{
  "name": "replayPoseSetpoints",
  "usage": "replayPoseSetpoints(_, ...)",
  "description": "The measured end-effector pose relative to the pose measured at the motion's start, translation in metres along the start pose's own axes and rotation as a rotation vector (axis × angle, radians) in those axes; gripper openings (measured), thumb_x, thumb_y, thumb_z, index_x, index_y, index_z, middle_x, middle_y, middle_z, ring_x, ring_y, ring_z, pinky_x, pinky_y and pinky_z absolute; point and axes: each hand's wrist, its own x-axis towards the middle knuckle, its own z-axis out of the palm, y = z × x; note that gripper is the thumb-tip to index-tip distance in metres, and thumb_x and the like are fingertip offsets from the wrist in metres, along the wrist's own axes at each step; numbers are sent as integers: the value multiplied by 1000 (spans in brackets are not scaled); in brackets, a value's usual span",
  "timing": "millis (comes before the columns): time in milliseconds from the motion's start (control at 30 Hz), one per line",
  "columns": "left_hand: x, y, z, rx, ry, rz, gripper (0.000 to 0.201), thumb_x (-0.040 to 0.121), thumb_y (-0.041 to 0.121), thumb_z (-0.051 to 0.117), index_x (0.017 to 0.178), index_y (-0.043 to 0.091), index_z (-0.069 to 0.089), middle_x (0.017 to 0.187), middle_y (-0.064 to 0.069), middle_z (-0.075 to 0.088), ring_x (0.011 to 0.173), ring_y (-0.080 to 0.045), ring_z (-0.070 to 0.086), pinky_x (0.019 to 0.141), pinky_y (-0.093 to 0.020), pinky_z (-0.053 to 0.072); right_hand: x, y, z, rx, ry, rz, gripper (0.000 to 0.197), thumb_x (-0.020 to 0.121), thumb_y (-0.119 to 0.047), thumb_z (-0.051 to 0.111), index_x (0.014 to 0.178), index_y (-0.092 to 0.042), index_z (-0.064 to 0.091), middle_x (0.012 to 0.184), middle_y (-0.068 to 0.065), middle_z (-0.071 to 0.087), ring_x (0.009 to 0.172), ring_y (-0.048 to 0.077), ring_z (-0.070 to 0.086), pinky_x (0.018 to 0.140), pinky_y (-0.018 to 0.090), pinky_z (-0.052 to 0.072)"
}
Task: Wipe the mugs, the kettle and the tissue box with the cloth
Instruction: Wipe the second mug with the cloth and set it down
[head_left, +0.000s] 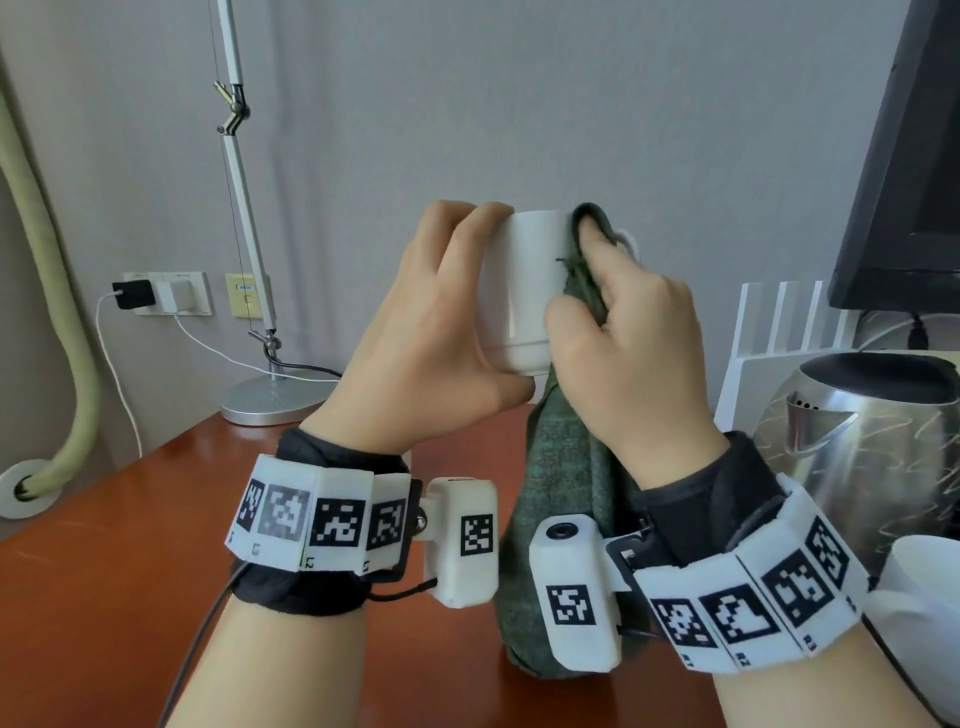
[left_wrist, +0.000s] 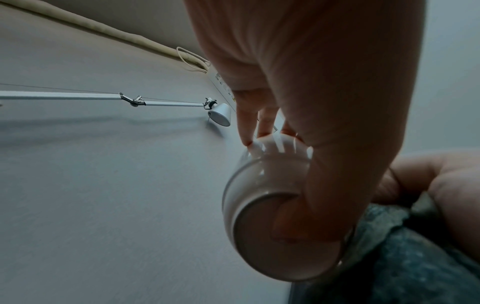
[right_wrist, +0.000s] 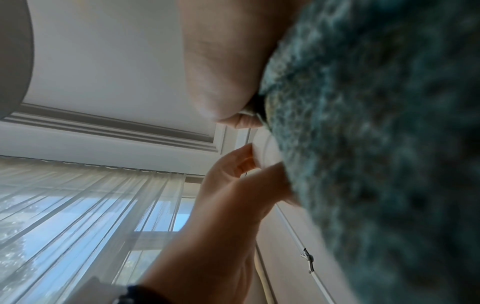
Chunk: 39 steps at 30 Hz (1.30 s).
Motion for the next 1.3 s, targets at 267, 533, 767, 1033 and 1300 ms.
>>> replayPoseSetpoints(267,-2,-13,-7,-109,107,-77,89,66,40,71,135,-7,41,120,-5,36,110,-7,41,96,-6,34,-10,6,16,182,-77,-330,34,72,-15,43,77,-13,76,54,3,62,46,24,53,44,33,44)
replayPoseSetpoints(533,-9,-28,-7,-189,166,-199,94,59,10,91,139,7,40,121,11,34,116,8,38,102,-10,35,-3,16,-1,384,303,-132,26,78,-16,43,53,-8,47,46,1,39,47,20,35,46,37,25)
replayPoseSetpoints(767,-13,-27,-6,-354,66,-211,91,57,15,86,136,15,39,121,15,37,122,-3,45,104,-10,36,9,18,6,597,207,365,57,90,-48,56,60,-1,45,64,6,47,61,33,51,61,37,42)
replayPoseSetpoints(1033,-12,-30,1,-307,-108,-104,94,59,11,78,142,8,36,130,4,37,129,0,37,106,-8,25,11,24,2,893,134,592,27,75,-2,75,75,-12,50,72,7,56,59,14,53,54,25,44)
replayPoseSetpoints(1300,-21,-47,15,-185,-104,-90,88,63,-5,72,141,11,35,141,-5,32,133,-13,32,108,-7,22,9,25,2,878,-87,705,21,83,-19,73,77,-4,59,55,4,58,38,11,48,41,18,40)
